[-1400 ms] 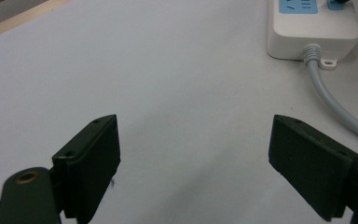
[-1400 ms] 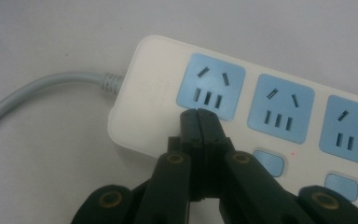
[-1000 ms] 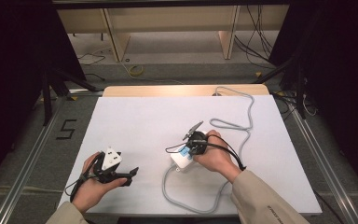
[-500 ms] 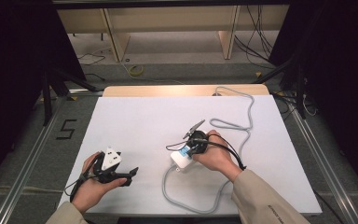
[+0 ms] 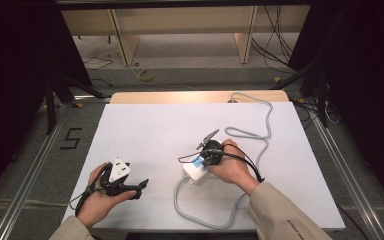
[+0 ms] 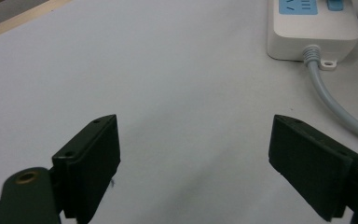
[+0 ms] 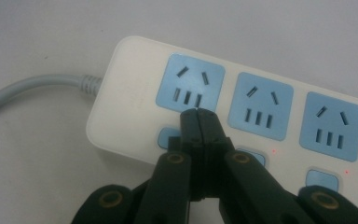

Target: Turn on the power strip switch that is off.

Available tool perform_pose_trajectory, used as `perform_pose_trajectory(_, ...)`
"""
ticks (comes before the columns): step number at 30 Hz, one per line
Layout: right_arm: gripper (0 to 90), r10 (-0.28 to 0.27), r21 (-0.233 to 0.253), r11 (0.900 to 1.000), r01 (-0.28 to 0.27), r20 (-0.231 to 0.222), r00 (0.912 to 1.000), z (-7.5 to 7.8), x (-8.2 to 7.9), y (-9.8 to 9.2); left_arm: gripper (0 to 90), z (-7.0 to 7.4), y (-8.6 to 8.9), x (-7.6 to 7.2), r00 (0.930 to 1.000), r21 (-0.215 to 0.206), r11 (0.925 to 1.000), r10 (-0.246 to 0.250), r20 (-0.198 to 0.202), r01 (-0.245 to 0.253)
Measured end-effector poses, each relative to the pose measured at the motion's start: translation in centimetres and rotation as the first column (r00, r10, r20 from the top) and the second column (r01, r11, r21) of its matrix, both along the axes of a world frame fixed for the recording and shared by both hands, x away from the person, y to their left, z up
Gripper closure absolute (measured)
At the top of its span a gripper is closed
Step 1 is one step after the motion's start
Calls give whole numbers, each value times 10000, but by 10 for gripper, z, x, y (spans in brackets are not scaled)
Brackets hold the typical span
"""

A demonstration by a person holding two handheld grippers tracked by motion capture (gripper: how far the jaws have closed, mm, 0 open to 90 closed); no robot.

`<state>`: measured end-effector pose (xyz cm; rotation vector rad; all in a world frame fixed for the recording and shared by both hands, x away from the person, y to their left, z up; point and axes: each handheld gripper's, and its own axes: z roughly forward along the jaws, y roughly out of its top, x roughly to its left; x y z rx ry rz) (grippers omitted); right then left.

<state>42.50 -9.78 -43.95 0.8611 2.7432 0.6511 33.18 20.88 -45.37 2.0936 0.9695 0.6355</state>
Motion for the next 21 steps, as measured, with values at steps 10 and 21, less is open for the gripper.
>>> perform_pose_trajectory(10, 900, 16, 205, 9998, -14, -129, 9999, 2, -1, 1, 163, 0, 1, 0, 10000, -24, 10000, 48, -8, -48)
perform_pose_trajectory(21, 900, 50, 288, 9996, -45, -151, 9999, 4, -1, 1, 163, 0, 1, 0, 10000, -32, 10000, 46, -11, -46)
